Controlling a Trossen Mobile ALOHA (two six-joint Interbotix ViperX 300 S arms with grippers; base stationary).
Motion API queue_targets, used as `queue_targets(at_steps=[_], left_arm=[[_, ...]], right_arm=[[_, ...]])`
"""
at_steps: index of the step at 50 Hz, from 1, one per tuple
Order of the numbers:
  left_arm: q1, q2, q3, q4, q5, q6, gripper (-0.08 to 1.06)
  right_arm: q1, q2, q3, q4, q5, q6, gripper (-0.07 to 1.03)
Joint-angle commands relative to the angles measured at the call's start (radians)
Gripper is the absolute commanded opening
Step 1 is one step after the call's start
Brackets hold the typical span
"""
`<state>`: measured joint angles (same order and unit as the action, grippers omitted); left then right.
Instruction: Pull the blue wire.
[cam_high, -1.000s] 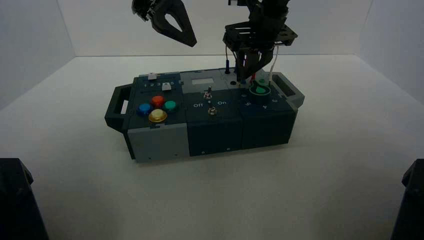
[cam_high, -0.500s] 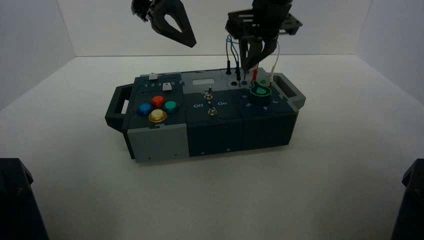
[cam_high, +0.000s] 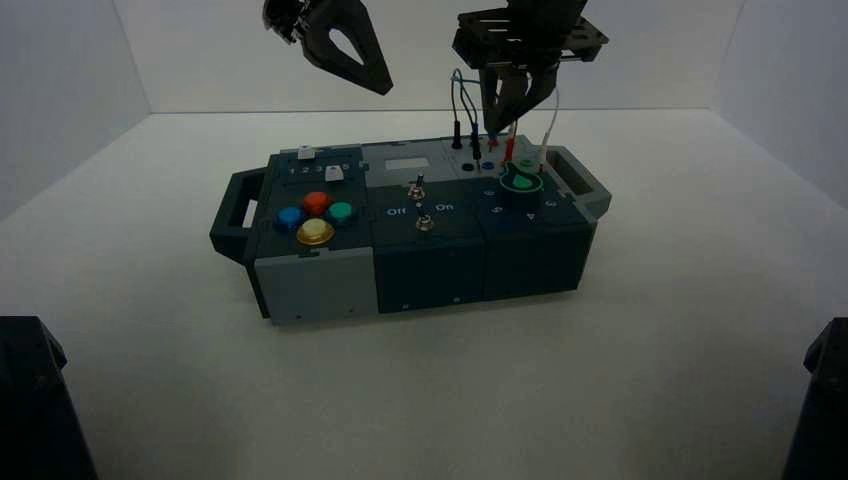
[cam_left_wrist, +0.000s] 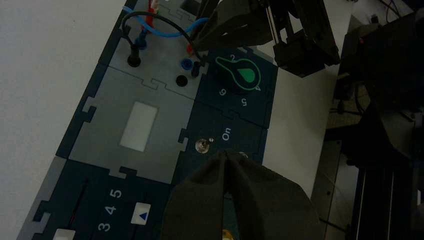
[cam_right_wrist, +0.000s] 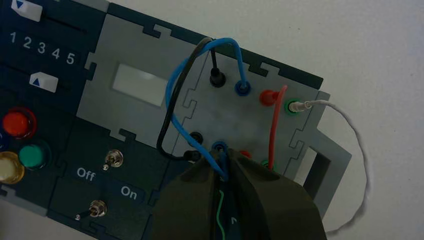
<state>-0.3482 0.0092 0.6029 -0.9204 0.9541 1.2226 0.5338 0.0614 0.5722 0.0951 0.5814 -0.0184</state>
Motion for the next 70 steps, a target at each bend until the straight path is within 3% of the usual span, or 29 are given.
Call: queue_targets(at_steps=[1,13,24,37,59,70], left_arm=[[0.002,-0.017,-0.012,-0.006,0.003,0.012,-0.03],[0.002,-0.017,-0.015,-0.008,0.003,0.012,-0.03],[0.002,-0.018,-0.018,-0.018,-0.003,0.012,-0.03],[0.002,-0.020,-0.020,-0.038,-0.014,0.012,-0.03],[0.002,-0.020,-0.025,-0.038,-0.026,0.018,-0.03],[0.002,-0.020,-0.028,-0.038,-0.028,0.023,-0.03]], right_arm=[[0.009,-0.046,-0.018,0.006,0.002,0.002,-0.02],[0.009,-0.060,-0.023,0.006,0.043,0.002,-0.01],[0.009,-0.091,-0.017,0.006,0.066,0.000,0.21],[0.009,-0.141,0.009,0.006,0.083,0.000,0.31],[0.009,-0.224,0.021,0.003,0.160,-0.008,0.33],[0.009,-0.235,0.031,0.005,0.150,-0.006,0.33]])
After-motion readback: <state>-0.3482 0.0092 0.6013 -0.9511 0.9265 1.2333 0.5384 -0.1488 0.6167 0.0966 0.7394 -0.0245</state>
